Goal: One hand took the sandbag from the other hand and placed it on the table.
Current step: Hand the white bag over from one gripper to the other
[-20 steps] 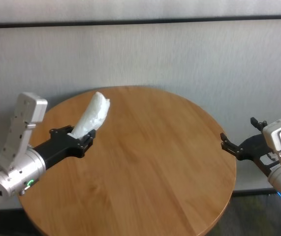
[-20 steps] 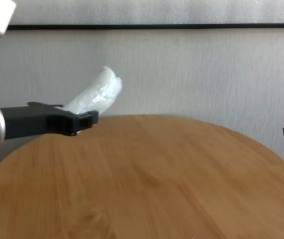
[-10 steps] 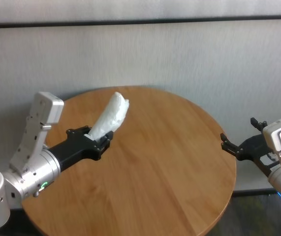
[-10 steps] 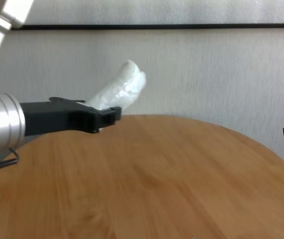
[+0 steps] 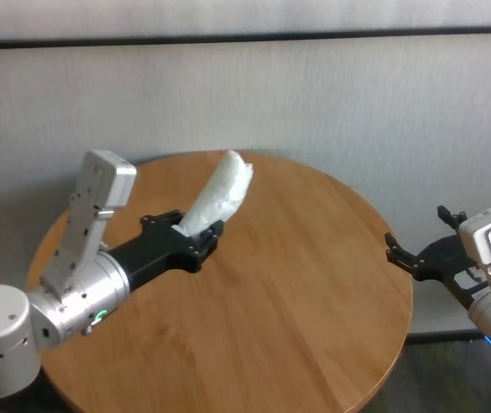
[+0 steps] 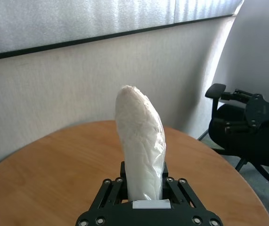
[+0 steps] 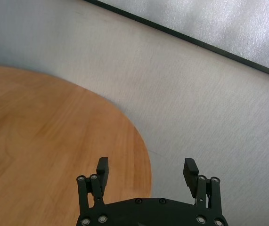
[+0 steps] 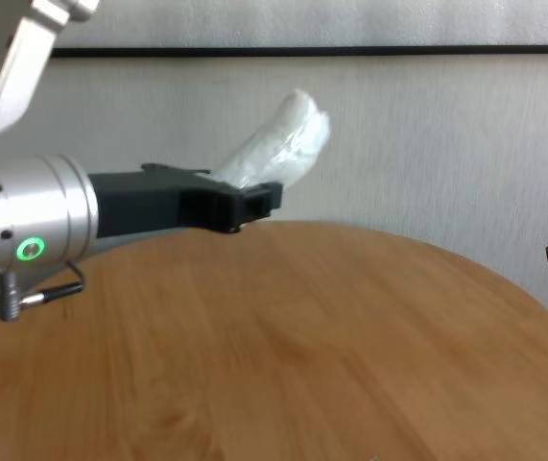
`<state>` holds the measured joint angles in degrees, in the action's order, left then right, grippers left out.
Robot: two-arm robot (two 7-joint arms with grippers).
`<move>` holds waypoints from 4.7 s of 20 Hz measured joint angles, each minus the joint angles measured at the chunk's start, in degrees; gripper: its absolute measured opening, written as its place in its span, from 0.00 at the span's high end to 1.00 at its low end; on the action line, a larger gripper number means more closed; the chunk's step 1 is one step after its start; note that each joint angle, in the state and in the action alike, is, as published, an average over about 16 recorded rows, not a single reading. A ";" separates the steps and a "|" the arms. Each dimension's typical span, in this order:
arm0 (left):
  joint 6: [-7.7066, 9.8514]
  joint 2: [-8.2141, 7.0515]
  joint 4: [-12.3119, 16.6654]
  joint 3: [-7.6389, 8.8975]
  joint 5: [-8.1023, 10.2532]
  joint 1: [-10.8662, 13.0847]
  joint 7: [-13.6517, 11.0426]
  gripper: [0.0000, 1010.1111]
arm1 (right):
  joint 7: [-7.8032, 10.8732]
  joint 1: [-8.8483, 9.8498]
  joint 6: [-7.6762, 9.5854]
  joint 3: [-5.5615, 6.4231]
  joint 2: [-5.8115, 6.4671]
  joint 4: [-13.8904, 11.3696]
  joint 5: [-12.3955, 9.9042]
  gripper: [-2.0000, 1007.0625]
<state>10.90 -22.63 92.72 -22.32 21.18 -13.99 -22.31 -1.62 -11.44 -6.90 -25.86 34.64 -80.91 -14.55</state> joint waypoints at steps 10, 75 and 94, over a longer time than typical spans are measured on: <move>-0.26 0.27 1.67 -1.95 0.61 -0.58 -0.55 0.64 | 0.00 0.00 0.00 0.00 0.00 0.00 0.00 0.01; 1.20 -1.08 4.79 -4.67 3.83 -0.68 -0.57 0.64 | 0.00 0.00 0.00 0.00 0.00 0.00 0.00 0.01; 1.14 -1.10 4.79 -4.70 3.78 -0.68 -0.61 0.64 | 0.00 0.00 0.00 0.00 0.00 0.00 0.00 0.01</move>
<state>12.04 -23.73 97.51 -27.03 24.96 -14.68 -22.92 -1.62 -11.44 -6.90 -25.86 34.64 -80.91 -14.55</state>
